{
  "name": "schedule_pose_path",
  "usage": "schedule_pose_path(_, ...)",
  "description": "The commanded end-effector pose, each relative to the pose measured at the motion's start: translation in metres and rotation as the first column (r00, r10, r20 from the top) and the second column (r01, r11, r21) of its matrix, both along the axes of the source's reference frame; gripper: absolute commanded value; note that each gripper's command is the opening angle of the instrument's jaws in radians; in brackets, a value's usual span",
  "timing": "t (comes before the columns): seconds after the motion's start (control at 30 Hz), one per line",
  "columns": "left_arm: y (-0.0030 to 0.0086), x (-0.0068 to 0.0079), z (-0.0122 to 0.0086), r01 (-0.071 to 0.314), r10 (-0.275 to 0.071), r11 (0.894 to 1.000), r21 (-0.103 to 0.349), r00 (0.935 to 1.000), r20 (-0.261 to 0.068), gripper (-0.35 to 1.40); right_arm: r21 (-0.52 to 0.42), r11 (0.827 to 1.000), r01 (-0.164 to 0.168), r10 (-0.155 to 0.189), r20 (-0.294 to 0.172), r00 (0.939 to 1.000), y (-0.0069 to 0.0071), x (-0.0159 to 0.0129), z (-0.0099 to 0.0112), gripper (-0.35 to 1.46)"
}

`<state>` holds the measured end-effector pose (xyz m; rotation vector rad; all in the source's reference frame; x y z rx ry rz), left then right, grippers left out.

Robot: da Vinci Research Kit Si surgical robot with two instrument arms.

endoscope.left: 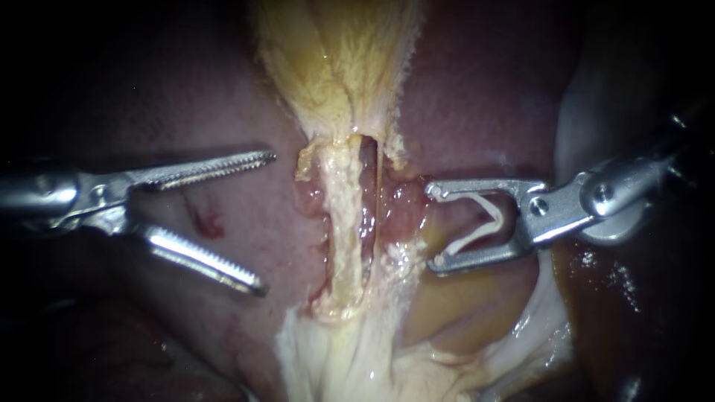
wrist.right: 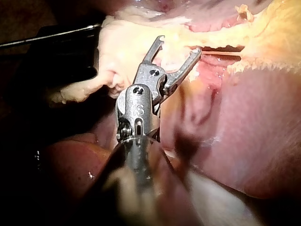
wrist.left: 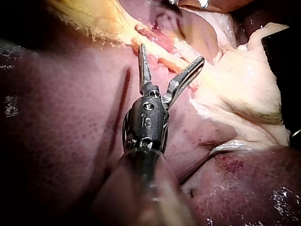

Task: Grabbing gallbladder

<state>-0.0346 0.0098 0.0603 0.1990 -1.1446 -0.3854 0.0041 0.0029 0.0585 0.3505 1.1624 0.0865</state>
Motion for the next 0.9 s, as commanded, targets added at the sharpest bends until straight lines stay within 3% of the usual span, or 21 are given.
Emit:
schedule_pose_path(0.03,0.0000,0.0000,0.0000,0.000,0.000,1.000,0.000,1.0000,0.000,1.20,0.000,1.000,0.000,0.000,0.000,1.0000,0.0000,0.0000,0.0000,0.50)
schedule_pose_path(0.33,0.0005,-0.0002,0.0002,0.008,-0.008,1.000,0.011,1.0000,-0.001,1.18,0.000,1.000,0.000,0.000,0.000,1.0000,0.0000,0.0000,0.0000,0.50)
schedule_pose_path(0.6,0.0020,-0.0010,0.0017,0.102,-0.100,0.991,0.091,0.9947,-0.027,1.06,0.000,1.000,0.000,0.000,0.000,1.0000,0.0000,0.0000,0.0000,0.50)
schedule_pose_path(0.9,0.0032,-0.0022,0.0033,0.203,-0.197,0.964,0.173,0.9790,-0.053,0.84,0.000,1.000,0.000,0.000,0.000,1.0000,0.0000,0.0000,0.0000,0.50)
